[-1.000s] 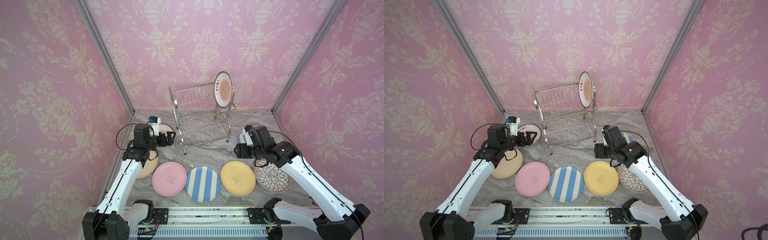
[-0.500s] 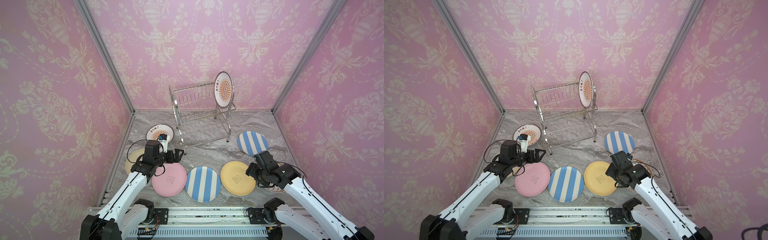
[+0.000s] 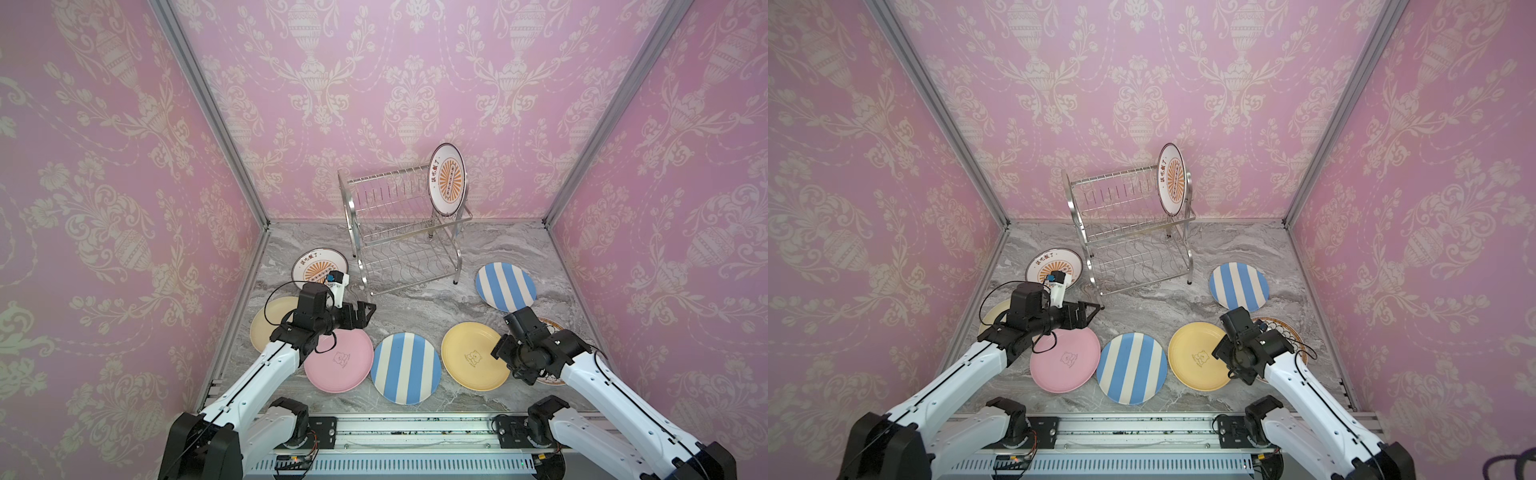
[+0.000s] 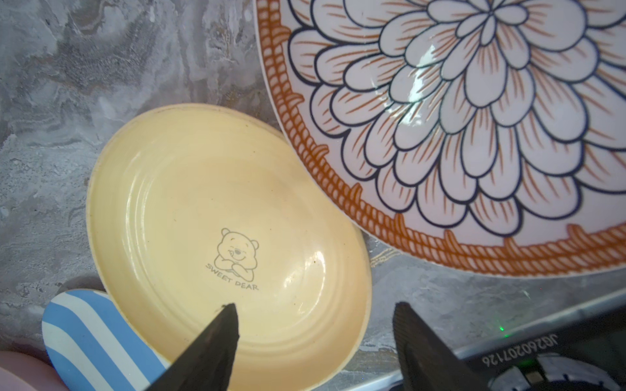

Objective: Load plates into a dish rack
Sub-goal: Pick up the plate from the bottom-center of the table.

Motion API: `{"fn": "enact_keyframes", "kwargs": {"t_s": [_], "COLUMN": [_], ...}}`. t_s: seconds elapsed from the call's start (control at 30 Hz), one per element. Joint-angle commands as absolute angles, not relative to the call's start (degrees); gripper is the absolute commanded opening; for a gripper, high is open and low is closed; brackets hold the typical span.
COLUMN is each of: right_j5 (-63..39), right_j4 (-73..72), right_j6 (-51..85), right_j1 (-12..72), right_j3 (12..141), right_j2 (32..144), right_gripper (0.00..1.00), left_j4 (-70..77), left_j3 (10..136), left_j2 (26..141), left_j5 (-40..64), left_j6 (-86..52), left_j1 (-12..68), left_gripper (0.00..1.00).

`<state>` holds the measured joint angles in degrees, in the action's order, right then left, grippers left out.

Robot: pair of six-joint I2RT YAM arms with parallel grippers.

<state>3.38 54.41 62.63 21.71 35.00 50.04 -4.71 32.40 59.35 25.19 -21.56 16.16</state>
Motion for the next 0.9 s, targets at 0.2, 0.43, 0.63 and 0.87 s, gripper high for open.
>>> {"fn": "enact_keyframes", "kwargs": {"t_s": [0.2, 0.43, 0.63, 0.87], "right_j5": [2.2, 4.2, 2.9, 3.3], "right_j4": [51.8, 49.3, 44.0, 42.5], "right_j6": [67.2, 68.0, 70.4, 71.1], "right_j1": [21.4, 21.4, 21.4, 21.4], "right_j3": [28.5, 26.0, 20.8, 18.5], "right_j2": [47.5, 43.6, 39.9, 36.7], "right_gripper": [0.74, 0.74, 0.7, 0.67], "left_j4": [-2.3, -2.6, -2.6, -3.6], "left_j3": [31.5, 32.4, 33.5, 33.9], "left_j2": [58.7, 59.0, 60.0, 58.9], "left_j5": [26.1, 25.4, 25.9, 25.2], "left_j6": [-20.8, -19.9, -19.8, -19.5], "left_j1": [16.8, 16.8, 16.9, 16.8], "left_gripper": [0.99, 0.99, 0.99, 0.99]}}
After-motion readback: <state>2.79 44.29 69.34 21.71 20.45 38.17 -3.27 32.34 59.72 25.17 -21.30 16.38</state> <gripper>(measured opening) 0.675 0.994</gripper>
